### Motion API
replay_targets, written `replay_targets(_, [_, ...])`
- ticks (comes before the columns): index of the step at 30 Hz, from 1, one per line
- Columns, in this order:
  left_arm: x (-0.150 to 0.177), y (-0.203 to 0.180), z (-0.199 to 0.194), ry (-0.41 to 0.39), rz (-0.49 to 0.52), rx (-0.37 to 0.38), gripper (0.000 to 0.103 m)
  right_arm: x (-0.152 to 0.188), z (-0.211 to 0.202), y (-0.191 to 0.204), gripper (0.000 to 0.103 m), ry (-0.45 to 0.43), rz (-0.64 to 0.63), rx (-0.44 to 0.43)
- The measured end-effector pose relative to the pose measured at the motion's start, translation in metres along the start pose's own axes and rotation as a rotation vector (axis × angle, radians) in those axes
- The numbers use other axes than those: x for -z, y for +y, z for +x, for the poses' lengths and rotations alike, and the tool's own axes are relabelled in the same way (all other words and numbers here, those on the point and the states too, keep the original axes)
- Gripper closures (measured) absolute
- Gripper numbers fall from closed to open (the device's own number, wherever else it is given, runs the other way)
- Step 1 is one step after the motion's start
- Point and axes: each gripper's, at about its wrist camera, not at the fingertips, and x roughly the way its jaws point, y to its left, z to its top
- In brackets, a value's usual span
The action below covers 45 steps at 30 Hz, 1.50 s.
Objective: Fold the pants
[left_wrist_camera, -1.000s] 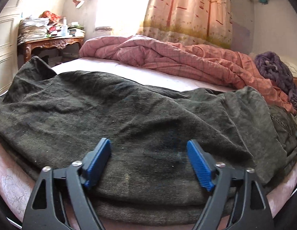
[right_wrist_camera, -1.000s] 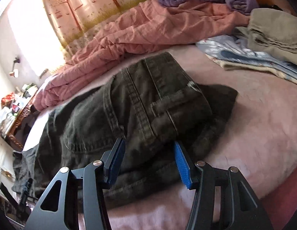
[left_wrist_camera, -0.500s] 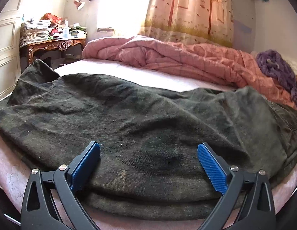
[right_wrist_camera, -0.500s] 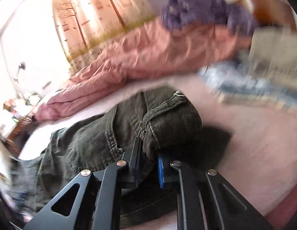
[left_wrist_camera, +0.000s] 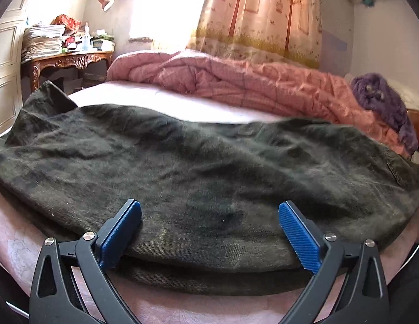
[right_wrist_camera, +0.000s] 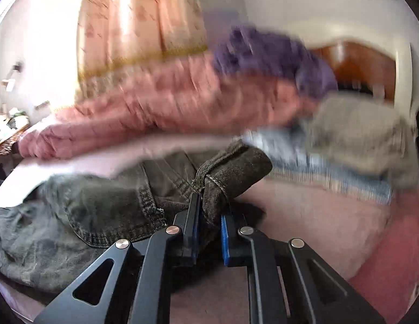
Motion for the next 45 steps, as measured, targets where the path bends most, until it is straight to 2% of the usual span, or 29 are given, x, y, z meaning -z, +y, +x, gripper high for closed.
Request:
replay_targets(2, [0.003, -0.006, 0.008, 0.027, 0.045, -0.037, 0.002, 0.013, 0.033, -0.007, 0.091, 0.154, 0.034, 0.007])
replay_targets(3, [0.005, -0.011, 0.008, 0.025, 0.083, -0.064, 0.002, 0.017, 0.046, -0.015, 0.091, 0.229, 0.074, -0.016])
replay_targets(5, [0.009, -0.018, 0.006, 0.015, 0.121, -0.087, 0.002, 0.014, 0.04, -0.021, 0.09, 0.195, 0.111, -0.042])
replay_targets(8, [0.012, -0.016, 0.004, 0.014, 0.113, -0.084, 0.002, 0.018, 0.037, -0.011, 0.09, 0.203, 0.042, 0.011])
replay_targets(10, [0.012, -0.016, 0.0, 0.01, 0.111, -0.083, 0.002, 0.019, 0.027, -0.014, 0.09, 0.174, 0.069, 0.012])
replay_targets(12, [0.01, -0.014, -0.005, 0.004, 0.107, -0.072, 0.002, 0.017, 0.009, -0.018, 0.09, 0.095, 0.108, -0.007])
replay_targets(15, [0.003, -0.016, -0.015, -0.013, 0.102, -0.041, 0.002, 0.009, -0.012, -0.004, 0.09, -0.006, 0.017, 0.034])
replay_targets(17, [-0.001, -0.018, -0.016, -0.011, 0.096, -0.022, 0.002, 0.01, -0.003, 0.001, 0.09, 0.039, -0.009, 0.069])
replay_targets(20, [0.002, -0.02, -0.006, 0.029, 0.101, -0.024, 0.002, 0.027, 0.036, -0.012, 0.088, 0.232, 0.057, 0.036])
replay_targets(21, [0.005, -0.021, 0.0, 0.054, 0.114, -0.038, 0.002, 0.027, 0.035, -0.018, 0.087, 0.236, 0.083, 0.014])
replay_targets(22, [0.008, -0.022, 0.004, 0.069, 0.126, -0.048, 0.002, 0.026, 0.032, -0.02, 0.076, 0.219, 0.09, 0.011])
replay_targets(23, [0.01, -0.023, 0.004, 0.064, 0.136, -0.056, 0.002, 0.023, 0.026, -0.021, 0.065, 0.196, 0.071, 0.044])
replay_targets(24, [0.01, -0.024, 0.001, 0.051, 0.138, -0.059, 0.002, 0.023, 0.023, -0.021, 0.045, 0.186, 0.044, 0.083])
replay_targets(25, [0.009, -0.025, -0.002, 0.04, 0.134, -0.05, 0.002, 0.024, 0.019, -0.021, 0.038, 0.17, 0.006, 0.12])
replay_targets(27, [0.003, -0.027, -0.01, 0.01, 0.126, -0.013, 0.002, 0.029, 0.014, -0.024, 0.038, 0.173, -0.032, 0.095])
replay_targets(30, [-0.009, -0.037, -0.014, -0.03, 0.153, -0.019, 0.002, 0.027, 0.003, -0.037, 0.038, 0.155, 0.003, 0.026])
replay_targets(33, [-0.026, -0.047, -0.016, -0.07, 0.159, -0.013, 0.002, 0.01, -0.009, -0.043, 0.038, 0.081, 0.013, 0.026])
replay_targets(39, [-0.059, -0.072, -0.007, -0.135, 0.118, 0.043, 0.001, -0.027, -0.024, -0.047, 0.037, -0.007, 0.001, 0.024])
replay_targets(44, [-0.082, -0.09, -0.006, -0.237, 0.079, 0.062, 0.001, -0.043, -0.034, -0.037, 0.022, -0.093, -0.042, 0.014])
replay_targets(45, [-0.086, -0.093, -0.007, -0.256, 0.079, 0.064, 0.001, -0.047, -0.036, -0.035, 0.013, -0.112, -0.043, -0.006])
